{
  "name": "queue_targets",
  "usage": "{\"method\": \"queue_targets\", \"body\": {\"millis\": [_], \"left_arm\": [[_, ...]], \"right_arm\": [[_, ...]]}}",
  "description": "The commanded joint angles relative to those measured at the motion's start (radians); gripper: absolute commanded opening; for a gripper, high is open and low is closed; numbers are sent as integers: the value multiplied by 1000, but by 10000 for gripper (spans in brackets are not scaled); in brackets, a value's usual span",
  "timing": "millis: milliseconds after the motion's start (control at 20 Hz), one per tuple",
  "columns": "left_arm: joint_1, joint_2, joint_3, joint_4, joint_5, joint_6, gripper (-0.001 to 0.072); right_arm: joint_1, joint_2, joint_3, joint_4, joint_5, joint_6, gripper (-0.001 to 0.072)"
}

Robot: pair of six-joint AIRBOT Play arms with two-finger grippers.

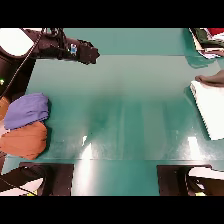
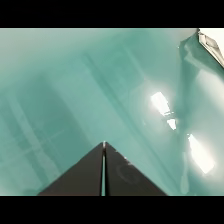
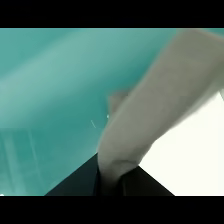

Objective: Fold the shirts.

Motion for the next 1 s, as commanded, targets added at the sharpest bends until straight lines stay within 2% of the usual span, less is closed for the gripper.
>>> {"method": "queue_targets", "body": {"millis": [0,100,250,350,400,500,650,800,950], "left_arm": [[0,-1,0,2,-15,3,27],[0,-1,0,5,-23,3,28],[0,-1,0,8,-24,3,28],[0,-1,0,8,-25,3,28],[0,0,0,8,-24,3,28],[0,0,0,8,-25,3,28],[0,0,0,8,-22,3,28],[0,0,0,7,-18,3,28],[0,0,0,1,-13,2,28]], "right_arm": [[-46,58,-139,-110,95,30,23],[-71,111,-259,-207,85,30,38],[-128,171,-393,-274,91,34,249],[-171,206,-469,-288,98,40,495],[-194,220,-500,-287,97,47,519],[-219,234,-517,-268,85,55,519],[-180,235,-461,-141,71,54,517],[-22,235,-380,-41,71,54,511],[202,235,-317,-46,55,53,510]]}}
